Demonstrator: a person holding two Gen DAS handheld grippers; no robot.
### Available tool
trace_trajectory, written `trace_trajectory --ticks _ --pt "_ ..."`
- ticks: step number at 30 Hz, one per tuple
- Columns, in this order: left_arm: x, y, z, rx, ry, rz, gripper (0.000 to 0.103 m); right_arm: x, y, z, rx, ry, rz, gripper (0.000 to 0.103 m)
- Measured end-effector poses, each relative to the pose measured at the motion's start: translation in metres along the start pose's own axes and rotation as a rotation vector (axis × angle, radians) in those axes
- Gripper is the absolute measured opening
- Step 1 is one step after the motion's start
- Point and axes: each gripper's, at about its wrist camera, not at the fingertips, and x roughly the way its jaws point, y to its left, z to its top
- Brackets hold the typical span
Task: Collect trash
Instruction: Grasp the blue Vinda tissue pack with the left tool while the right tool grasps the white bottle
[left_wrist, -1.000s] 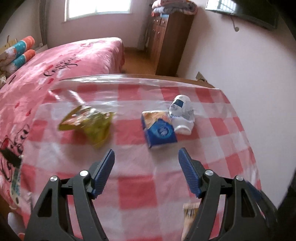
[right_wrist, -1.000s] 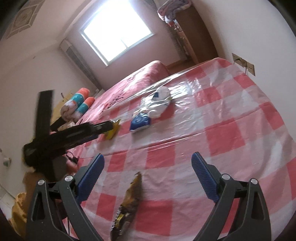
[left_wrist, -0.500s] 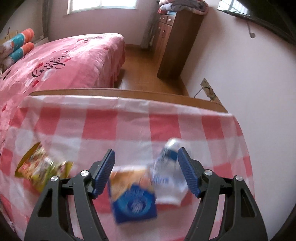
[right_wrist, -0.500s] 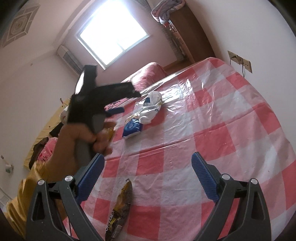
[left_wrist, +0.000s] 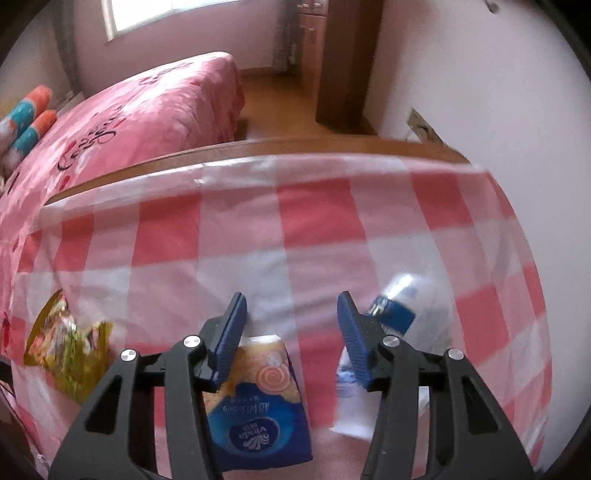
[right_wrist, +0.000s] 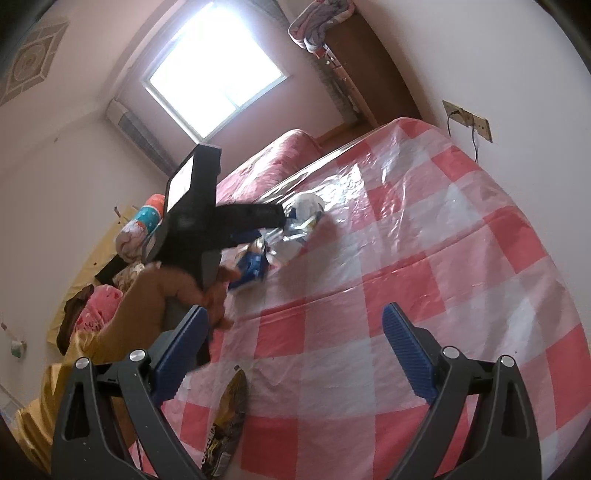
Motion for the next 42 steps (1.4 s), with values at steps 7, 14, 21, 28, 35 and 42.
trace_trajectory --ticks 7,14,21,28,35,42 --pt "-0.026 -0.021 -0.041 0.085 0.026 -0.095 0.052 -0.008 -0.005 0.004 0.001 -0.036 -0.037 0.094" --pt "-0.065 -0.007 -0.065 0.056 -0.035 -0.155 0.049 -0.004 -0.018 0.013 -0.001 -0.021 -0.089 0.094" --pt "-0.076 0.012 -0.092 0.161 -0.064 -0.096 0.067 0.021 -0.012 0.025 -0.043 0.057 -0.103 0.094" --pt "-0.056 0.008 -0.103 0.261 -0.060 -0.065 0.069 0.054 -0.005 0.039 -0.102 0.133 -0.113 0.094" --pt "-0.052 0.014 -0.103 0.238 -0.099 -0.111 0.065 0.091 0.000 0.052 -0.170 0.192 -0.121 0.094" --pt "-0.053 0.016 -0.107 0.205 -0.143 -0.098 0.052 0.119 0.011 0.057 -0.266 0.212 -0.145 0.094"
